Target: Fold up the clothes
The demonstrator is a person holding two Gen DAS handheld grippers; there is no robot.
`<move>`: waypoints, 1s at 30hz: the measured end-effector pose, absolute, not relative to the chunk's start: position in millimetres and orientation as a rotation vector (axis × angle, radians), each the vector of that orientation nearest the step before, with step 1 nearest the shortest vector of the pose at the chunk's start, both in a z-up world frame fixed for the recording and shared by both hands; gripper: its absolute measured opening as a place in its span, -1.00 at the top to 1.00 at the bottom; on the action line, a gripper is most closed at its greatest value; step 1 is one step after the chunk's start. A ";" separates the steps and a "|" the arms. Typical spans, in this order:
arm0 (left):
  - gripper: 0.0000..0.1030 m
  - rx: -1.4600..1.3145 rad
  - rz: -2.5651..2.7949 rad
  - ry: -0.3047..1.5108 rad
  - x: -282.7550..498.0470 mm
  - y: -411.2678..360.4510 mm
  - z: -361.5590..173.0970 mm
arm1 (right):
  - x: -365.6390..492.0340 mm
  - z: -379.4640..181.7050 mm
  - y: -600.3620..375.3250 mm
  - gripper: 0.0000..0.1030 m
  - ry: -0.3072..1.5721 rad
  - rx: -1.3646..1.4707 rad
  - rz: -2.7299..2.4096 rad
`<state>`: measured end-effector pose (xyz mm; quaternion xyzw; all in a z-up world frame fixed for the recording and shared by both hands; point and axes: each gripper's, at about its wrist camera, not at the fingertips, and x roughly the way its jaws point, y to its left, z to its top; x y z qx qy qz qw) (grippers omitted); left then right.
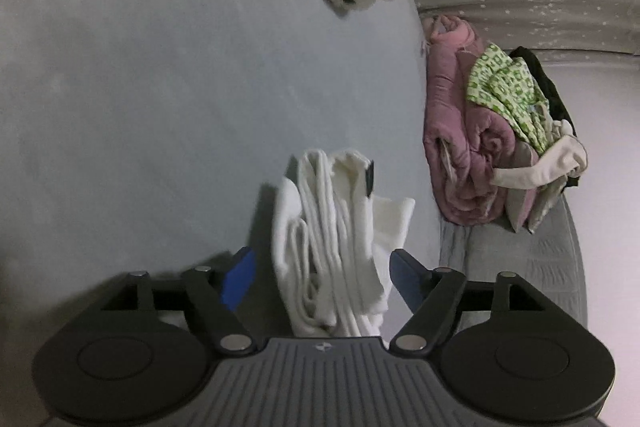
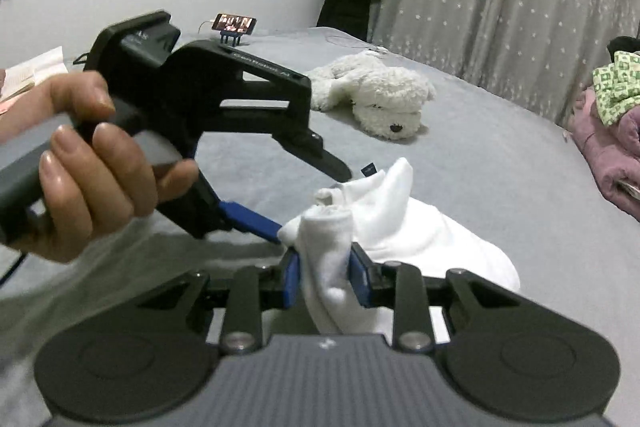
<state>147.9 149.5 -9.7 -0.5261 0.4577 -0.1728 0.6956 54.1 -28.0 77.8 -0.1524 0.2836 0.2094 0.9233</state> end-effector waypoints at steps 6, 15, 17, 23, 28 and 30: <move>-0.52 -1.093 -0.394 0.994 155.2 132.0 -11.6 | 36.6 72.2 -29.4 0.50 0.563 -0.433 0.451; -0.43 -0.890 -0.422 0.921 163.9 126.0 -1.3 | 41.8 51.0 -16.6 0.51 0.532 -0.604 0.520; -0.29 -0.803 -0.411 0.923 166.3 121.7 2.9 | 42.4 47.7 -15.0 0.51 0.527 -0.616 0.532; -0.07 -0.675 -0.386 0.897 162.5 111.3 8.0 | 27.5 42.0 -9.6 0.51 0.523 -0.616 0.561; 0.09 -0.624 -0.370 0.901 162.3 107.0 8.5 | 26.8 42.9 -15.8 0.49 0.561 -0.549 0.575; 0.11 -0.605 -0.367 0.902 161.8 105.5 9.5 | 26.4 43.5 -18.9 0.45 0.580 -0.517 0.580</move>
